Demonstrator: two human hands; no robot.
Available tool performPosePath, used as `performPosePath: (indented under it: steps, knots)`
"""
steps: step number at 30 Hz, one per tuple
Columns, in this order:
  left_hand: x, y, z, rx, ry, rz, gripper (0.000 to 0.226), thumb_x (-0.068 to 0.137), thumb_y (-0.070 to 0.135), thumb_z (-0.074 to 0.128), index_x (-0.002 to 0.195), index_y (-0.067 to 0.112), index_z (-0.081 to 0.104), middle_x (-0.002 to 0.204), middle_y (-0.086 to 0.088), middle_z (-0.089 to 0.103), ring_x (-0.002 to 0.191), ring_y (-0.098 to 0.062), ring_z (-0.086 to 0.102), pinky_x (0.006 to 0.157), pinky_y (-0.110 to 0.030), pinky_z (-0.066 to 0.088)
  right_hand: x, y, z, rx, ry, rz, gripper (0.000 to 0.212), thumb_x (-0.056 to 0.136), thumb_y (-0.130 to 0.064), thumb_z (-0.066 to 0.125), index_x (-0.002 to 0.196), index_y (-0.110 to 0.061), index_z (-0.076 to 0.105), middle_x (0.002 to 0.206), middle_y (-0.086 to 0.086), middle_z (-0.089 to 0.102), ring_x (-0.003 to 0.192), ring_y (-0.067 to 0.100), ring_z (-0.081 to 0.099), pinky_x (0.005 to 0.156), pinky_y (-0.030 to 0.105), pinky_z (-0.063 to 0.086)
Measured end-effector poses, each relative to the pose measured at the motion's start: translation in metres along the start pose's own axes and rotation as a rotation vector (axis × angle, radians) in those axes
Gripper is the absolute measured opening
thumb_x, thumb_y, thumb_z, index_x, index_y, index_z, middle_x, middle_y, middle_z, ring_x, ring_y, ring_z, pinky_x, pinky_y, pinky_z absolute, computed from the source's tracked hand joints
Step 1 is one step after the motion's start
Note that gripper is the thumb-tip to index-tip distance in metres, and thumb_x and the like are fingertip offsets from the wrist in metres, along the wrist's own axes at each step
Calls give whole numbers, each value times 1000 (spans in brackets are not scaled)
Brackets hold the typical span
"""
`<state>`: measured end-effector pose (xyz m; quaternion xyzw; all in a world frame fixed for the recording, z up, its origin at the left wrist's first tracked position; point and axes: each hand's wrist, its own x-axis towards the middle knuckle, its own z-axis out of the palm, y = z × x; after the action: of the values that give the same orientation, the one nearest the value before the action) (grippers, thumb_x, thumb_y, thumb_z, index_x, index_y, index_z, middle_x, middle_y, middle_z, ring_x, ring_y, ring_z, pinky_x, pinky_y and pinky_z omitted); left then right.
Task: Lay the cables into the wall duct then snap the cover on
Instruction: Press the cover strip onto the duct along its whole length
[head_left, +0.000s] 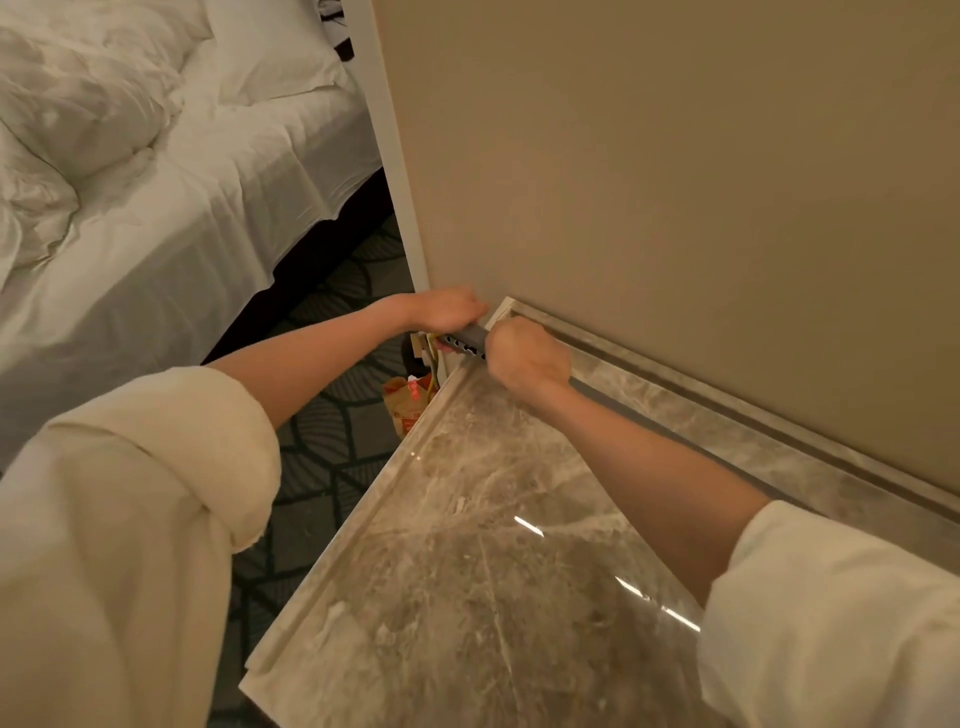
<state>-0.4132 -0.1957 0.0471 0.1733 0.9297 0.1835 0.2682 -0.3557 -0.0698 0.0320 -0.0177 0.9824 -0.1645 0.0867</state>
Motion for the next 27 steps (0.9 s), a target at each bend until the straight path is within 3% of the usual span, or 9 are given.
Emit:
performPosePath:
  steps: [3, 5, 10, 14, 20, 22, 24, 27]
  knots:
    - [4, -2, 11, 104, 56, 24, 37, 98, 9, 33, 63, 8, 46, 56, -4, 52, 46, -18, 46, 46, -22, 36, -3, 2, 1, -5, 22, -1, 27, 89, -12, 41, 103, -11, 64, 109, 10, 66, 97, 29, 63, 66, 32, 40]
    - [3, -5, 16, 8, 133, 5, 46, 99, 11, 28, 55, 13, 38, 48, -2, 44, 42, -15, 37, 43, -20, 33, -4, 0, 3, -19, 34, -6, 27, 89, -10, 40, 103, -11, 64, 108, 9, 66, 97, 29, 63, 66, 32, 40]
    - [2, -9, 26, -8, 282, -3, 49, 98, 10, 29, 50, 17, 31, 43, 1, 35, 39, -13, 32, 45, -29, 28, -4, -2, 7, -34, 54, -2, 31, 90, -8, 36, 105, -11, 63, 107, 10, 67, 95, 28, 63, 66, 32, 39]
    - [5, -11, 27, -58, 318, -14, 48, 97, 11, 29, 50, 10, 35, 42, -2, 35, 38, -13, 32, 43, -25, 22, -4, -3, 8, -24, 85, 8, 33, 92, -10, 33, 104, -10, 63, 107, 11, 67, 95, 29, 64, 66, 33, 38]
    - [5, -10, 28, -67, 386, 23, 53, 98, 14, 28, 45, 13, 35, 41, -2, 35, 38, -13, 32, 43, -26, 23, 0, -5, 9, 53, 147, 84, 36, 95, -19, 31, 98, -9, 66, 102, 12, 70, 92, 30, 66, 66, 31, 38]
    - [7, -12, 28, -63, 361, 31, 52, 98, 13, 28, 47, 14, 33, 43, -2, 35, 39, -14, 32, 45, -29, 24, -1, -5, 11, 18, 130, 67, 35, 94, -18, 32, 97, -10, 66, 101, 10, 70, 90, 29, 66, 64, 31, 37]
    - [6, -16, 29, -63, 326, 47, 52, 99, 15, 28, 48, 16, 32, 43, -1, 34, 39, -13, 31, 42, -23, 27, -1, -5, 14, -13, 84, 35, 32, 94, -17, 33, 97, -10, 65, 101, 10, 69, 90, 28, 65, 63, 31, 37]
    - [6, -25, 31, -94, 314, 55, 56, 101, 21, 27, 46, 19, 33, 40, 2, 33, 36, -11, 29, 38, -15, 33, 5, 2, 11, 163, -78, 68, 41, 96, -24, 27, 89, -6, 63, 95, 13, 69, 87, 30, 63, 68, 31, 38]
